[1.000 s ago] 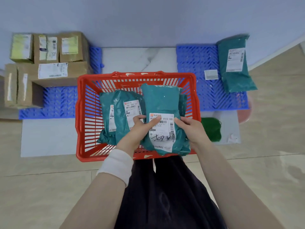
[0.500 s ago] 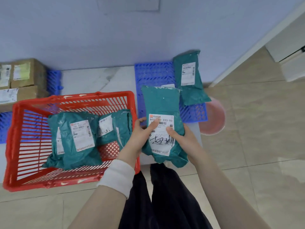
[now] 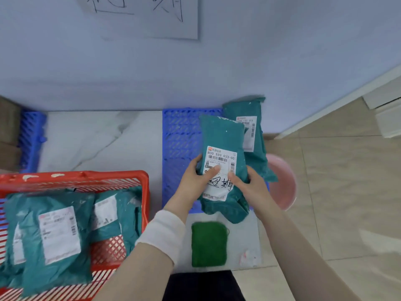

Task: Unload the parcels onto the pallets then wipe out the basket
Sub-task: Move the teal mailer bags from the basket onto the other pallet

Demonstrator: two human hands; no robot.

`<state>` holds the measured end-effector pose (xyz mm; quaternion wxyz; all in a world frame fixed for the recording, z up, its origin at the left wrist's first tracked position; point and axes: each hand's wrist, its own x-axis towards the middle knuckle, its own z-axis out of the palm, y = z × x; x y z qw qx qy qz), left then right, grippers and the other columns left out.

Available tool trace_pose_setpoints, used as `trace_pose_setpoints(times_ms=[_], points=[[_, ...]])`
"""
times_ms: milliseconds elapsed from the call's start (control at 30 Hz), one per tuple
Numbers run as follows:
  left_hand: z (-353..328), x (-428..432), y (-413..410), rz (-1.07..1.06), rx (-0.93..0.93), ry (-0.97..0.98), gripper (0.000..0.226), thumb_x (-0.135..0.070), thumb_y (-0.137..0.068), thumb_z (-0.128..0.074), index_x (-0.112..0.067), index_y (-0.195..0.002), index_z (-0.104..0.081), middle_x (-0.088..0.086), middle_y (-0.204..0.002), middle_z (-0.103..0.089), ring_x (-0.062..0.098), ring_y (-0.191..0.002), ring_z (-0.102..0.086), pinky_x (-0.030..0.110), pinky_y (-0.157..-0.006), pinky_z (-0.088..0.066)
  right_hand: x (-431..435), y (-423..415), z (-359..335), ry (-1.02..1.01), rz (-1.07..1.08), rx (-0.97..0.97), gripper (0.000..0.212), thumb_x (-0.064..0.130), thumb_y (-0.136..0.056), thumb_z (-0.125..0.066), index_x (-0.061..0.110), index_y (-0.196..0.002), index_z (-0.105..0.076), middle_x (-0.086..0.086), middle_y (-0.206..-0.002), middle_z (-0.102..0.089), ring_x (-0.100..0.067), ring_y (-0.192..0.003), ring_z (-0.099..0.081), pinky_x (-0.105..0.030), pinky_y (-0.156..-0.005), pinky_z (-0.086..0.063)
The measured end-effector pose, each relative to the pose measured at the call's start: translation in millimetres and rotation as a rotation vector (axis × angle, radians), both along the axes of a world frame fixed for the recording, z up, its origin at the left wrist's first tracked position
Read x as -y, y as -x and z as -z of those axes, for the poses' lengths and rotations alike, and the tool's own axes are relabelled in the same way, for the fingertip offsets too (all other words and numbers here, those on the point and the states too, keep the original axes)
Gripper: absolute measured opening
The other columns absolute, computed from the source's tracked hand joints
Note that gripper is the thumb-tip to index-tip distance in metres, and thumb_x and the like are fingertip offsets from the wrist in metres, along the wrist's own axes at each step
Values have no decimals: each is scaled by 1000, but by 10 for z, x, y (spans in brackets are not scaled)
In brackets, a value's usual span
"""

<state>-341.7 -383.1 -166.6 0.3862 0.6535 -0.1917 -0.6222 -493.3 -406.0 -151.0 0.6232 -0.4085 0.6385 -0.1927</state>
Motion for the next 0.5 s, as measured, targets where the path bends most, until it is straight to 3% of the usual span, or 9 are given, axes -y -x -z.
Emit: trace_pose_setpoints(times_ms=[100, 200, 300, 433, 500], points=[[386, 563, 27, 14, 70, 12, 48, -26, -83, -64, -15, -126, -47, 5, -117, -64, 14, -95, -63, 23, -80, -50, 613, -55, 370, 102, -27, -92, 31, 22, -81, -68, 21, -111, -59, 4, -106, -68, -12, -95, -64, -27, -84, -50], [759, 1001, 37, 10, 107, 2, 39, -26, -87, -61, -11, -121, -51, 5, -111, -64, 7, -82, -61, 7, -62, -47, 1119, -129, 723, 190, -98, -226, 31, 22, -83, -66, 21, -113, -58, 6, -103, -64, -12, -94, -61, -22, -79, -47], [1086, 1256, 48, -22, 116, -30, 38, -26, -88, -58, -9, -122, -50, 7, -115, -63, 12, -87, -60, 5, -59, -46, 1423, -206, 1080, 239, -155, -318, 34, 24, -84, -63, 20, -117, -56, 2, -113, -64, -17, -103, -59, -34, -93, -45], [1383, 1349, 82, -52, 122, -76, 30, -25, -90, -56, -12, -116, -50, 14, -116, -63, 31, -98, -62, 28, -72, -46, 1464, -273, 1459, 295, -204, -410, 52, 24, -88, -59, 15, -136, -43, -3, -136, -51, -19, -125, -46, -30, -104, -34], [1458, 1371, 88, -63, 128, -73, 28, -25, -90, -56, -15, -115, -50, 13, -115, -64, 34, -102, -62, 33, -76, -46, 1437, -293, 1559, 330, -185, -421, 53, 25, -89, -58, 15, -138, -41, -4, -138, -49, -19, -127, -45, -28, -105, -33]])
